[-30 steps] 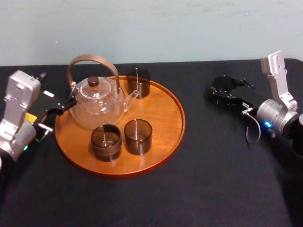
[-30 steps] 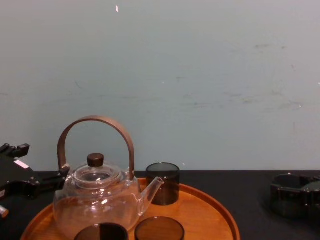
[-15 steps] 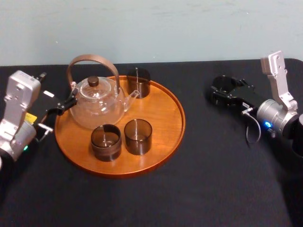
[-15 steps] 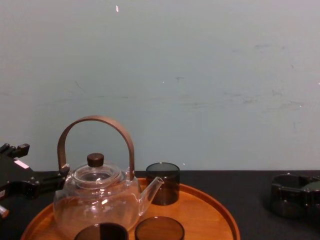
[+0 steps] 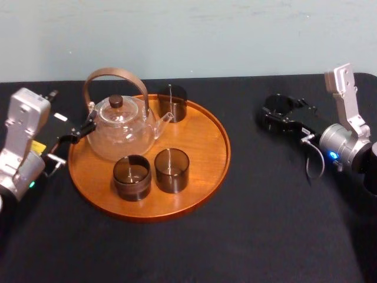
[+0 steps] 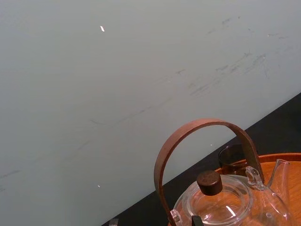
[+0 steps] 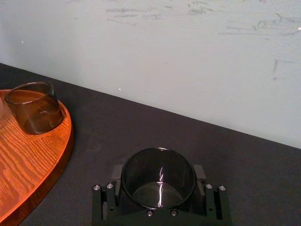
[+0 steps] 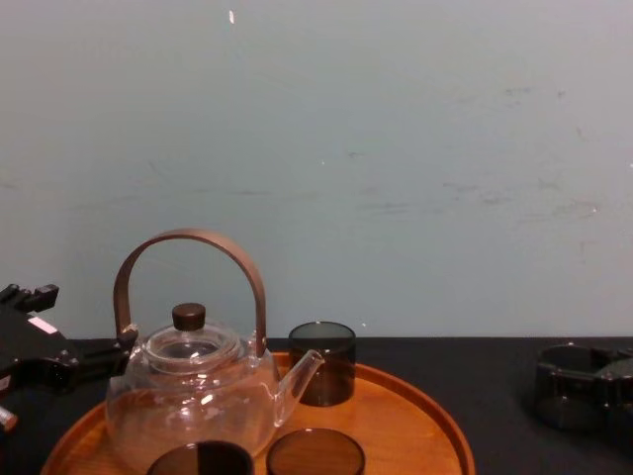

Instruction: Pick up the glass from the table and place it on the tray.

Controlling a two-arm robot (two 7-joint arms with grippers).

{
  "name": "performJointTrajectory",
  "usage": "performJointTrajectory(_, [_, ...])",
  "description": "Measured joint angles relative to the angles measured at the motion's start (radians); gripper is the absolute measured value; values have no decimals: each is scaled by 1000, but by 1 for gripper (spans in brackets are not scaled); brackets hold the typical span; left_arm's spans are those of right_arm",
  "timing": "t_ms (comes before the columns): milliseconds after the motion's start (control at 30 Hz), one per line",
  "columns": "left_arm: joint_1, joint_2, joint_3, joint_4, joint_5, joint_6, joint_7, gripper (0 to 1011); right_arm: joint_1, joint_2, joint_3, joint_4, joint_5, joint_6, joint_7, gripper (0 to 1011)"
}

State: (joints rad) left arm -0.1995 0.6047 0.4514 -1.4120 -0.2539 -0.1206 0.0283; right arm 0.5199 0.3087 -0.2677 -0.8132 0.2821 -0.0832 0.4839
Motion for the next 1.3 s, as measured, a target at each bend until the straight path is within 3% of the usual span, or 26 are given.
performJointTrajectory(1300, [0, 0, 0, 0, 0, 0, 0, 1009, 0, 0, 0, 0, 0, 0, 0, 903])
